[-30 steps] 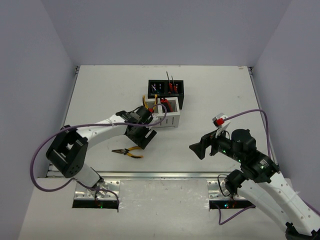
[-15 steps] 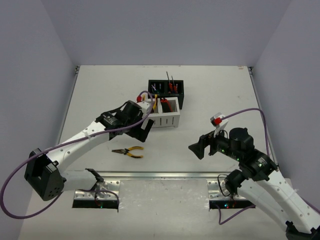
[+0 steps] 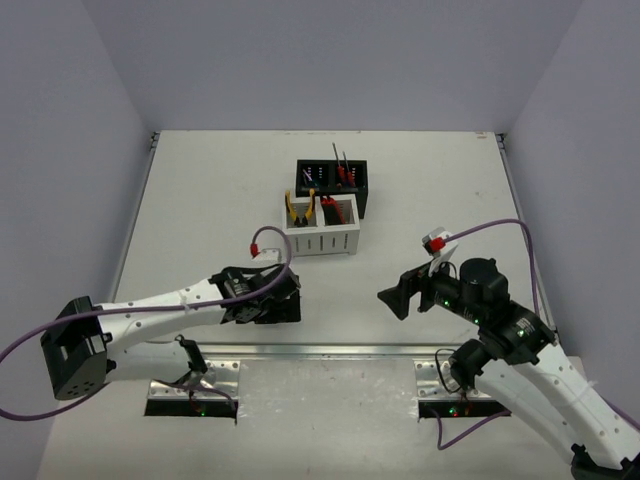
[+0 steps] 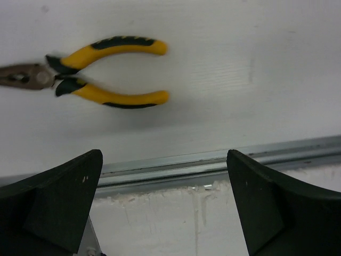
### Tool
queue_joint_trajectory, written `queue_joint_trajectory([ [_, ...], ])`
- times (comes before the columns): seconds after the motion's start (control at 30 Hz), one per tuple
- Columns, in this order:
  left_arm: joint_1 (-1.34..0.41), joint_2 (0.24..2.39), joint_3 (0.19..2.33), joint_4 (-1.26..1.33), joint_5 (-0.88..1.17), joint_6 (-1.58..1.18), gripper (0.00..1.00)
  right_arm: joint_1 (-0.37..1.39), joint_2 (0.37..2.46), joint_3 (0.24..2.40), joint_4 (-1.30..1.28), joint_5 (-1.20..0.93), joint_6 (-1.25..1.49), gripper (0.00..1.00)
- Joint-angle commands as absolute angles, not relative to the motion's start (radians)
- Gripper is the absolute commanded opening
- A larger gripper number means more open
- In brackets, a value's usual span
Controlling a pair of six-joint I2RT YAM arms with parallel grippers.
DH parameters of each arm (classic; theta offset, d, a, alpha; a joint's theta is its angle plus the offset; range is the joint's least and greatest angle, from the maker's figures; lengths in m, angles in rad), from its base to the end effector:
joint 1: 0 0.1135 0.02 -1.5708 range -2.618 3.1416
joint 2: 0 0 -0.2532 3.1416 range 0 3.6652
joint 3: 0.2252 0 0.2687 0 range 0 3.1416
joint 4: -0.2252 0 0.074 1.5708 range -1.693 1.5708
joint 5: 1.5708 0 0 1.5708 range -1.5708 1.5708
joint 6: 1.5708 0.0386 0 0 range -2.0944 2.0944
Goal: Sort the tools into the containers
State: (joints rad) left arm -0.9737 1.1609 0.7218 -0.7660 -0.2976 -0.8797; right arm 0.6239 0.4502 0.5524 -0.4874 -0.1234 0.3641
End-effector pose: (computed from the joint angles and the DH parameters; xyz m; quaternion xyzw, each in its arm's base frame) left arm 0.1338 -0.1767 0.1851 0.0188 0.9727 -0.0563 0.2246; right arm 0.1194 0.0918 0.2679 -0.1414 0.8164 0.3094 0.4667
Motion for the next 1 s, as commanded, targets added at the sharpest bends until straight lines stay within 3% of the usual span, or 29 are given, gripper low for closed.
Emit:
queue_joint_trajectory([
  [0.0, -0.977, 1.052, 0.687, -0.922, -0.515, -1.444, 1.00, 0.623, 0.454, 0.562, -0.445, -0.132, 0.351, 0.99],
  [0.23, -0.975, 0.965, 0.601, -0.984, -0.508, -1.806, 0.96, 0.621, 0.463, 0.567, -0.446, -0.149, 0.352, 0.99],
  [0.33, -0.974, 0.950, 0.567, -1.018, -0.484, -1.961, 1.00, 0.621, 0.462, 0.558, -0.441, -0.155, 0.359, 0.99],
  [0.57, -0.970, 1.014, 0.568, -1.015, -0.506, -2.056, 1.00, 0.623, 0.462, 0.558, -0.443, -0.151, 0.360, 0.99],
  [0.8, -0.957, 1.205, 0.643, -1.011, -0.502, -2.060, 0.77, 0.621, 0.457, 0.556, -0.443, -0.150, 0.364, 0.99],
  [0.97, -0.928, 1.274, 0.662, -0.963, -0.479, -2.035, 0.70, 0.621, 0.437, 0.549, -0.443, -0.150, 0.367, 0.99],
])
